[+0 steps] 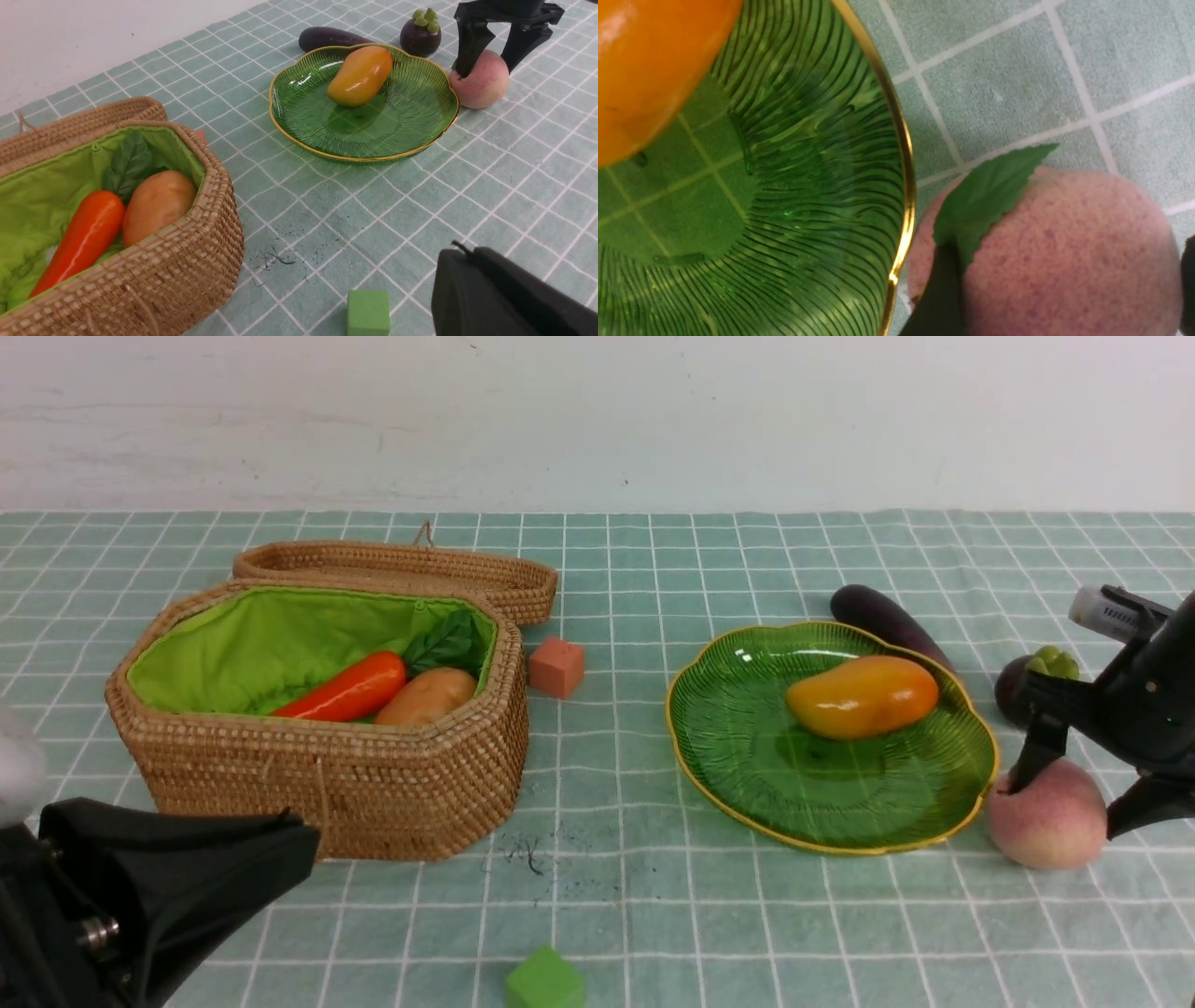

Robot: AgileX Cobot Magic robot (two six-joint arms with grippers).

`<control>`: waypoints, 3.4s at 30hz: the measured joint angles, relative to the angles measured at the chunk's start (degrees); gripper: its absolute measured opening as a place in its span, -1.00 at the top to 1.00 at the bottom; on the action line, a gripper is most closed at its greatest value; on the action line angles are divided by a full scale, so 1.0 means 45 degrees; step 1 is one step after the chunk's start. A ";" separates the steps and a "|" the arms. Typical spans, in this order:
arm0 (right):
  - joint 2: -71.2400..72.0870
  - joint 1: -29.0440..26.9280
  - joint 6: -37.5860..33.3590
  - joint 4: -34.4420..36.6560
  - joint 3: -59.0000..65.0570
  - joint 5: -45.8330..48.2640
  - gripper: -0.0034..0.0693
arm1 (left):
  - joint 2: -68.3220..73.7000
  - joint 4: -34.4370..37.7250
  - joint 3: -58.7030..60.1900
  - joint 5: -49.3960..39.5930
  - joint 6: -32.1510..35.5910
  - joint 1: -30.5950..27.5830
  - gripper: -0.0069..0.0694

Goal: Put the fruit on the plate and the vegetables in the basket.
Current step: Grab a peach with your right arm and put it on the plate on the right

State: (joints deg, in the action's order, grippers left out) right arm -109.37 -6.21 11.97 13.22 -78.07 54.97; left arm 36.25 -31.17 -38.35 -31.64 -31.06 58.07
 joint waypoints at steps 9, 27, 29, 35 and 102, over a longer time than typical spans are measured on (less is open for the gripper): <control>-0.0088 0.0000 -0.1474 0.0068 -0.0088 0.0038 -0.67 | 0.0000 -0.0011 0.0000 0.0065 0.0000 0.0000 0.83; 0.0272 -0.0008 -0.2007 -0.1865 -0.0809 0.1063 -0.31 | 0.0000 -0.0011 0.0000 0.0079 0.0000 0.0000 0.83; 0.0277 -0.0008 -0.2007 -0.1904 -0.0835 0.1073 -0.22 | 0.0000 -0.0011 0.0000 0.0079 0.0000 0.0000 0.83; 0.0277 -0.0008 -0.1980 -0.1929 -0.0849 0.1079 -0.19 | 0.0000 -0.0011 0.0000 0.0079 0.0000 0.0000 0.83; 0.0258 0.0564 -1.5785 -0.0690 -0.0724 0.0887 -0.73 | 0.0000 0.0087 0.0000 0.0120 0.0000 0.0000 0.83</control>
State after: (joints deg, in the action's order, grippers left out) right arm -108.21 -3.67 -59.06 10.12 -81.33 58.96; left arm 36.25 -30.78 -38.35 -31.10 -31.06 58.07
